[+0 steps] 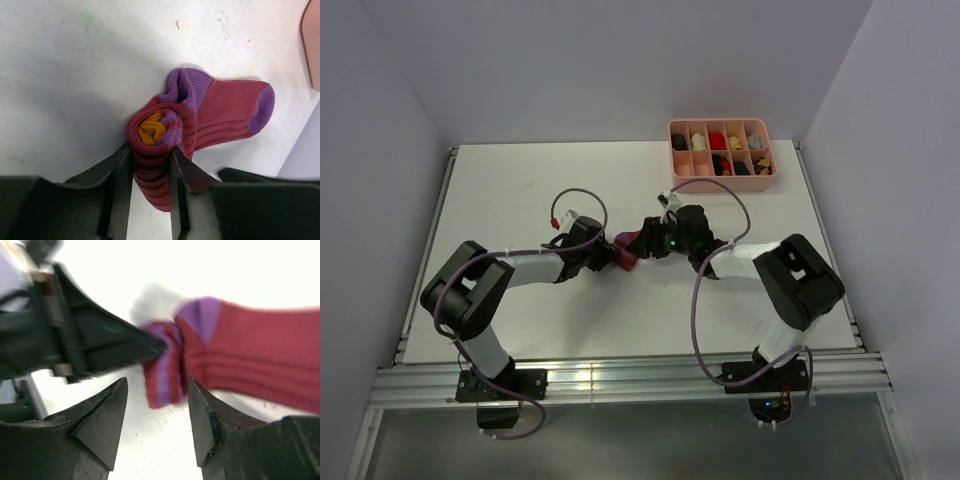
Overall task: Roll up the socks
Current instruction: Roll the sock at the center of the board.
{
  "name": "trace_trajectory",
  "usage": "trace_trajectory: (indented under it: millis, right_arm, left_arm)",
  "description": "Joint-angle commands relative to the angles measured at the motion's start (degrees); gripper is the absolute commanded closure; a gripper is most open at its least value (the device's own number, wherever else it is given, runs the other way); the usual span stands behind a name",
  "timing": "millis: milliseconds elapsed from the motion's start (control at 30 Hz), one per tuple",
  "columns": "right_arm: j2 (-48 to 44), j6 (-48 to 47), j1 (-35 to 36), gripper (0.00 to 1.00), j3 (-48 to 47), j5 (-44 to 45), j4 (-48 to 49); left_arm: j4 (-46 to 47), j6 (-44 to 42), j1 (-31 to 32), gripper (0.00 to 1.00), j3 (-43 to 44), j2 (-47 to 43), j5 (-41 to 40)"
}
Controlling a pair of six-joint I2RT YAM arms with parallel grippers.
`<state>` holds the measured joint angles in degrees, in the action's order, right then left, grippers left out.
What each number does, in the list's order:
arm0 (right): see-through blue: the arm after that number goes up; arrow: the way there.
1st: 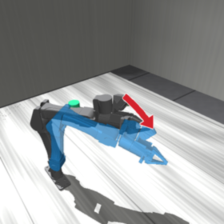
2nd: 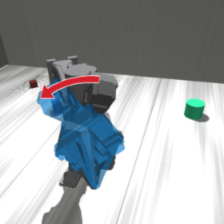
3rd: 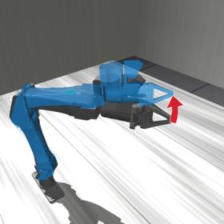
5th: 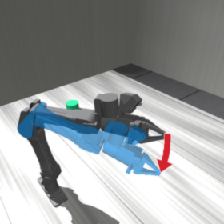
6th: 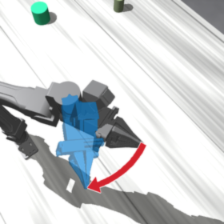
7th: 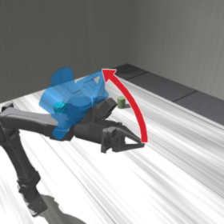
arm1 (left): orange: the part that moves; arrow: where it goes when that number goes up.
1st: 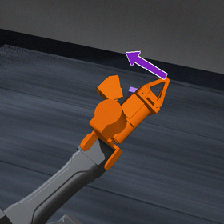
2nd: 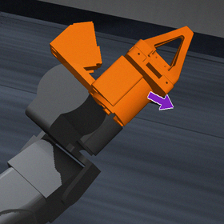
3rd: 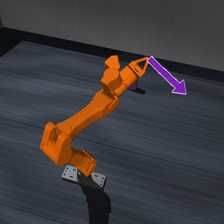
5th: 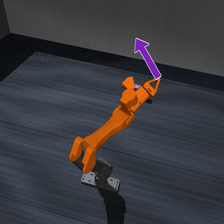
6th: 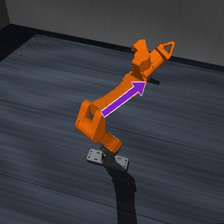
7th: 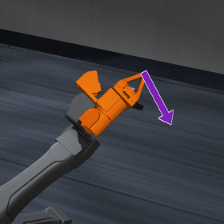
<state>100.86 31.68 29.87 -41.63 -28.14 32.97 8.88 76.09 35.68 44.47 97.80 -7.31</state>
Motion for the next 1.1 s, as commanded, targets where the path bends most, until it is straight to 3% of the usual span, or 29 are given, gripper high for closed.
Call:
trace_trajectory:
  millis: [0, 167, 333, 800, 1067]
  right_arm:
    - [-9.7, -16.6, 5.3, 0.4, 1.5, 18.0, -5.5]
    - [-12.7, -26.9, 12.7, 0.39, 2.8, 31.3, -4.0]
    - [-10.7, -35.4, 20.5, 0.38, 4.2, 38.4, 1.0]
    - [0.9, -45.7, 25.5, 0.39, 2.8, 43.3, 9.7]
    - [6.9, -47.4, 25.9, 0.43, 0.1, 44.8, 9.5]
  left_arm:
    - [-12.4, -4.0, 0.3, 0.78, 1.5, 2.0, -0.5]
    - [-14.9, -4.3, 0.3, 0.78, 2.9, 1.9, 0.3]
    - [-16.1, -4.4, 0.3, 0.78, 3.9, 1.3, 1.6]
    - [-16.5, -4.1, 0.0, 0.78, 3.1, -0.2, 3.1]
    - [-15.1, -3.9, -0.1, 0.78, 2.6, -0.1, 5.3]
